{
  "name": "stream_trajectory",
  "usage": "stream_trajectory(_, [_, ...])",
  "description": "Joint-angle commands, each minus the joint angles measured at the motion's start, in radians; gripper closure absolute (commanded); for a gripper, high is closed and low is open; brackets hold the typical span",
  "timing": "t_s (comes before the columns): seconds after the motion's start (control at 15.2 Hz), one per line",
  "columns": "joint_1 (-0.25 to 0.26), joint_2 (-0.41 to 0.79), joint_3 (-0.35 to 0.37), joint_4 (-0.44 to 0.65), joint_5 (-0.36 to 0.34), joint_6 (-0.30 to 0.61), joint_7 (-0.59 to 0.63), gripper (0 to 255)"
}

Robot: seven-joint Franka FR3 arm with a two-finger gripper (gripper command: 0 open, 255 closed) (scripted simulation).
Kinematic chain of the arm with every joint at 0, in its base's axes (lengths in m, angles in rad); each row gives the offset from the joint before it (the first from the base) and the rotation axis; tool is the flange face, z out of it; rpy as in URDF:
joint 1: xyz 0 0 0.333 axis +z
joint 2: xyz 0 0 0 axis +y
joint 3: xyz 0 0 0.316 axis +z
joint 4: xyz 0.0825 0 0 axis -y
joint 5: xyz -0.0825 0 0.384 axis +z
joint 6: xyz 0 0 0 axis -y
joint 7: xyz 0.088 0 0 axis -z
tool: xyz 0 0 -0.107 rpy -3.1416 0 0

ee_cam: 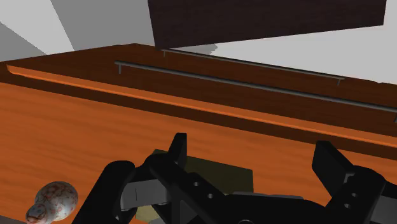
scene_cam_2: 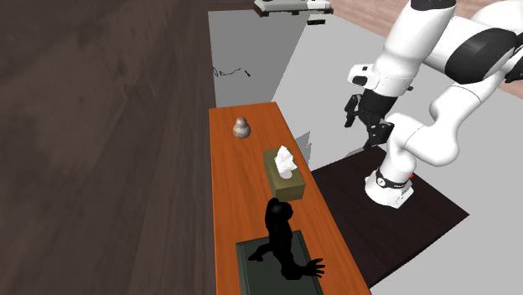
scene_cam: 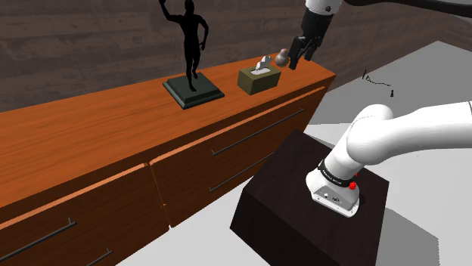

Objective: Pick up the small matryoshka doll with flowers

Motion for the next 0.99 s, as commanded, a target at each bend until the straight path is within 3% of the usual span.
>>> stream_trajectory(0.0, [0.0, 0.0, 0.0, 0.0, 0.0, 0.0, 0.0, 0])
stream_trajectory(0.46, [-0.05, 0.167, -0.154, 0.073, -0.036, 0.123, -0.102, 0])
stream_trajectory(0.92, [-0.075, 0.372, -0.304, 0.199, -0.013, 0.221, -0.216, 0])
